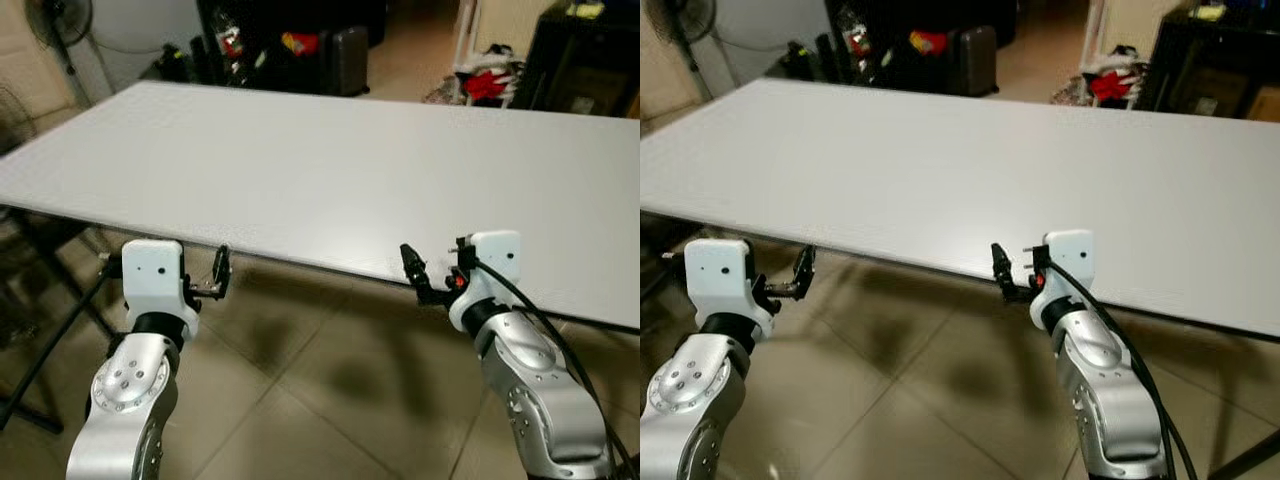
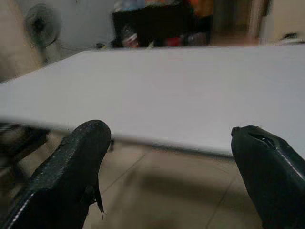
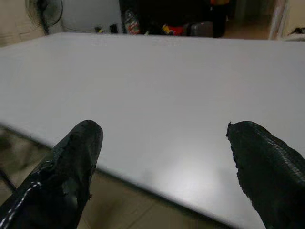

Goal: Setting the table

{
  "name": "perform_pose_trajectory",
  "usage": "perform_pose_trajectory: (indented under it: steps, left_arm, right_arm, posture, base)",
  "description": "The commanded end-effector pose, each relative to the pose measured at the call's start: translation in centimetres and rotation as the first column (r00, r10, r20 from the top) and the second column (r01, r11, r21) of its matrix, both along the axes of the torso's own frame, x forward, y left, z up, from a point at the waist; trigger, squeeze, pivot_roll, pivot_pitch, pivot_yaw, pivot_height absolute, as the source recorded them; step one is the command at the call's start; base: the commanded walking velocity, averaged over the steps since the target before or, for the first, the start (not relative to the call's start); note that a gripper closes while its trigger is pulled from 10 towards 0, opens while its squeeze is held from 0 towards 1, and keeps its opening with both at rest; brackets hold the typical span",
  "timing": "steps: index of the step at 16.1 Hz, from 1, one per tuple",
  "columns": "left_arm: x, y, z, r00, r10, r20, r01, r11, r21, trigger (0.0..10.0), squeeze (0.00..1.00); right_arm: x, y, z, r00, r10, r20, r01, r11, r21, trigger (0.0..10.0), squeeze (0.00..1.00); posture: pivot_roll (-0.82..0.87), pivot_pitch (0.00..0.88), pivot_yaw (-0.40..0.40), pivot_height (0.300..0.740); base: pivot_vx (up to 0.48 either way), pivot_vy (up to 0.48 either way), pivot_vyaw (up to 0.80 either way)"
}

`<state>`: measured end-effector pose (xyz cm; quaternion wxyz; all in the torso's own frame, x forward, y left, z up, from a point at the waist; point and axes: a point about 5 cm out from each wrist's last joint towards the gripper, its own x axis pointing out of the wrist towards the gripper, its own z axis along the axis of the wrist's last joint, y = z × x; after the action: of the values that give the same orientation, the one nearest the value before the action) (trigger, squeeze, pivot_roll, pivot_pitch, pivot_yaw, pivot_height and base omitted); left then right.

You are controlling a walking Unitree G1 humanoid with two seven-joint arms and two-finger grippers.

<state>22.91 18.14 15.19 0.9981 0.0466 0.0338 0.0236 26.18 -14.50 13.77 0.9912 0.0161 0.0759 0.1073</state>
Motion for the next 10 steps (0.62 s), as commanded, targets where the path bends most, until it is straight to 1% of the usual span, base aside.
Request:
perform_pose_trajectory:
  steps: [1, 2, 3, 4, 5, 6, 7, 10]
  left_arm:
    - [-0.19, 0.42, 0.04, 1.000, 0.029, -0.001, -0.029, 0.999, 0.013, 10.0, 0.00]
    - [-0.20, 0.43, 0.04, 1.000, 0.031, -0.001, -0.031, 0.999, 0.012, 10.0, 0.00]
    - [-0.24, 0.41, 0.04, 0.999, 0.034, -0.001, -0.034, 0.999, 0.013, 10.0, 0.00]
    - [-0.32, 0.39, 0.04, 0.999, 0.037, -0.002, -0.037, 0.999, 0.013, 10.0, 0.00]
    - [-0.37, 0.39, 0.02, 0.999, 0.039, -0.003, -0.039, 0.999, 0.013, 10.0, 0.00]
    - [-0.44, 0.39, -0.02, 0.999, 0.040, -0.004, -0.040, 0.999, 0.013, 10.0, 0.00]
    - [-0.50, 0.43, -0.02, 0.999, 0.044, -0.007, -0.044, 0.999, 0.013, 10.0, 0.00]
    - [-0.45, 0.46, 0.05, 0.999, 0.047, -0.005, -0.047, 0.999, 0.016, 10.0, 0.00]
  right_arm:
    - [0.31, 0.91, 0.60, 0.998, 0.051, 0.025, -0.051, 0.999, 0.007, 10.0, 0.00]
    - [0.33, 0.91, 0.61, 0.998, 0.053, 0.025, -0.053, 0.999, 0.006, 10.0, 0.00]
    - [0.50, 0.69, 0.63, 0.999, 0.040, 0.036, -0.038, 0.998, -0.044, 10.0, 0.00]
    - [0.67, 0.37, 0.51, 0.999, 0.027, 0.031, -0.026, 0.999, -0.047, 10.0, 0.00]
    - [0.69, 0.30, 0.55, 0.999, 0.031, 0.030, -0.031, 0.999, -0.008, 10.0, 0.00]
    - [0.70, 0.29, 0.65, 0.999, 0.033, 0.032, -0.033, 0.999, -0.003, 10.0, 0.00]
    - [0.74, 0.39, 0.93, 0.999, 0.038, 0.037, -0.039, 0.999, 0.023, 10.0, 0.00]
    - [0.81, 0.72, 1.14, 0.997, 0.055, 0.048, -0.057, 0.998, 0.042, 10.0, 0.00]
  posture:
    - [-0.03, 0.000, 0.034, 0.740]
    - [-0.03, 0.000, 0.031, 0.740]
    - [-0.03, 0.000, 0.029, 0.740]
    - [-0.03, 0.000, 0.027, 0.740]
    - [-0.03, 0.000, 0.027, 0.740]
    - [-0.03, 0.000, 0.028, 0.740]
    - [-0.03, 0.000, 0.028, 0.740]
    - [-0.03, 0.000, 0.028, 0.740]
  base:
    - [0.000, 0.386, 0.00]
    - [0.000, 0.386, 0.00]
    - [0.000, 0.390, 0.00]
    - [0.000, 0.382, 0.00]
    - [0.000, 0.386, 0.00]
    - [0.000, 0.386, 0.00]
    - [0.000, 0.386, 0.00]
    - [0.000, 0.384, 0.00]
